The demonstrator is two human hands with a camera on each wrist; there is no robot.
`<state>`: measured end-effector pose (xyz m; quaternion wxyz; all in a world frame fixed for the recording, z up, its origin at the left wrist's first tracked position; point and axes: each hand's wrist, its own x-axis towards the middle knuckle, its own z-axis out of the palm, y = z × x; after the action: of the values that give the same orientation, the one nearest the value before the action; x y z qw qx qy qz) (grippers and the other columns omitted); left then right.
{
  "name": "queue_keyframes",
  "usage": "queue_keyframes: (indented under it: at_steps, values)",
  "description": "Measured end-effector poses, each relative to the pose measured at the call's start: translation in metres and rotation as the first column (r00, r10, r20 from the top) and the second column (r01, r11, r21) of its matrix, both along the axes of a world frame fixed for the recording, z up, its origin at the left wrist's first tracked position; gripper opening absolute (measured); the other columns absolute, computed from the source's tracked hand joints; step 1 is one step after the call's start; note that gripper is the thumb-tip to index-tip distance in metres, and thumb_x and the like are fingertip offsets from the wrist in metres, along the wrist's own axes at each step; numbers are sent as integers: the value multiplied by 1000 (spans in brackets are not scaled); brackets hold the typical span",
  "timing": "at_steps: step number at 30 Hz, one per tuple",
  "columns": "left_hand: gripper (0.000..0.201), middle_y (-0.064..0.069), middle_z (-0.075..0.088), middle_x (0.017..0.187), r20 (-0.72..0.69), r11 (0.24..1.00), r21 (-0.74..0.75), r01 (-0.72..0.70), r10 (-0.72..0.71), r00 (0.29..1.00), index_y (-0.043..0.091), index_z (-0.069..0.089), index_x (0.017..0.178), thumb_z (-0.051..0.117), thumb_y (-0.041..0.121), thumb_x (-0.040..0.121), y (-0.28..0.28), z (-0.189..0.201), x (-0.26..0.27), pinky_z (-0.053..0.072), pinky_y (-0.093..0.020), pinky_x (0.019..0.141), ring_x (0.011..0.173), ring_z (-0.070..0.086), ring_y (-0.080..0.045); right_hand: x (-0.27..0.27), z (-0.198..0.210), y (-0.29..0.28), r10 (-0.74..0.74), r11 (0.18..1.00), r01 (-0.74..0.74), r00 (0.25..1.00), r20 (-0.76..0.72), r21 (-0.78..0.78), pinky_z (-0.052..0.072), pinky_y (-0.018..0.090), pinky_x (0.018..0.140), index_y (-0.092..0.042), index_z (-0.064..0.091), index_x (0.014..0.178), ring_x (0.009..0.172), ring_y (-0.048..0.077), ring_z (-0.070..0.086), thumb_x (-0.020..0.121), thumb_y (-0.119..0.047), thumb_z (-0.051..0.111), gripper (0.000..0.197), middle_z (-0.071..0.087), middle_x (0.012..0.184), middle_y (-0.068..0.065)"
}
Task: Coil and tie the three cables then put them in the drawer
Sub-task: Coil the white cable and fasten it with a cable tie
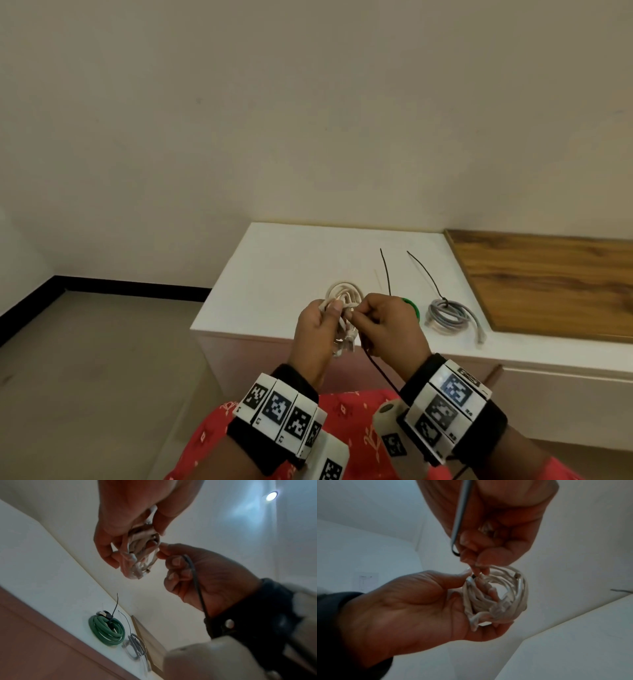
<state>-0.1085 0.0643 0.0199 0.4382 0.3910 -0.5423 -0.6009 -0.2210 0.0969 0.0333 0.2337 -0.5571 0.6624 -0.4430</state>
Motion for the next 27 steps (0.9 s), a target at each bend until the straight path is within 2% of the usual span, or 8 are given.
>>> queue_keyframes:
  at_steps: [3, 6, 9, 11, 13, 17, 22, 27]
  values:
    - [15, -3, 55, 67, 40, 996, -63, -66, 69, 997, -1, 54, 93, 46, 12, 94, -2, -2, 5, 42, -16, 47, 56, 50, -12, 10, 3, 4, 67, 997, -70, 982, 176, 11, 39, 24, 42, -10, 55, 59, 32, 5, 44, 83, -9, 64, 25, 49, 35, -6]
    - [11, -3, 55, 68, 21, 991, -78, -108, 110, 994, 2, 54, 91, 47, 11, 93, -3, -1, 9, 39, -15, 46, 56, 50, -12, 18, 6, 8, 126, 991, -135, 956, 264, 19, 43, 26, 44, 2, 62, 74, 36, 6, 45, 84, -7, 62, 14, 51, 44, 0]
    - [9, -5, 56, 70, 21, 981, -100, -167, 170, 985, 5, 54, 90, 47, 11, 93, -8, -2, 15, 40, -21, 51, 60, 51, -15, 21, 11, 10, 194, 972, -230, 908, 371, 54, 47, 21, 47, -1, 65, 84, 41, 6, 50, 84, -2, 61, 5, 56, 53, 3]
    - [10, -5, 56, 72, 23, 974, -109, -197, 200, 979, 4, 54, 92, 48, 12, 92, -13, -2, 18, 40, -26, 55, 62, 52, -16, 20, 11, 11, 192, 966, -244, 892, 409, 78, 47, 20, 47, -5, 66, 82, 39, 8, 52, 82, 1, 62, 7, 59, 55, 4]
    - [10, -4, 56, 71, 26, 972, -119, -201, 206, 978, 3, 54, 92, 48, 11, 92, -14, -3, 20, 40, -26, 56, 62, 51, -15, 20, 10, 12, 152, 973, -212, 889, 433, 94, 46, 19, 43, -3, 65, 75, 36, 9, 52, 81, 2, 62, 9, 60, 54, 7]
    - [11, -1, 54, 68, 40, 975, -138, -176, 183, 982, 11, 54, 84, 47, 11, 93, -11, -3, 19, 38, -24, 53, 59, 50, -13, 20, 7, 11, 68, 981, -137, 906, 417, 137, 42, 19, 37, 5, 61, 69, 31, 10, 47, 83, -3, 61, 16, 56, 48, 10]
    - [13, 0, 54, 66, 134, 973, -214, -82, 113, 985, 8, 52, 82, 47, 14, 93, -6, -8, 17, 40, -15, 51, 59, 49, -11, 12, -4, 8, -46, 980, 3, 977, 209, 201, 36, 21, 37, -6, 58, 54, 28, 14, 41, 80, -8, 63, 26, 51, 39, 1]
    - [16, 1, 50, 64, 177, 963, -260, -78, 126, 976, 13, 49, 78, 46, 13, 93, -1, -14, 15, 38, -17, 51, 54, 45, -4, 15, -2, 9, -18, 986, -20, 974, 227, 164, 32, 20, 35, -8, 55, 50, 27, 11, 36, 79, -5, 62, 30, 46, 37, -1]
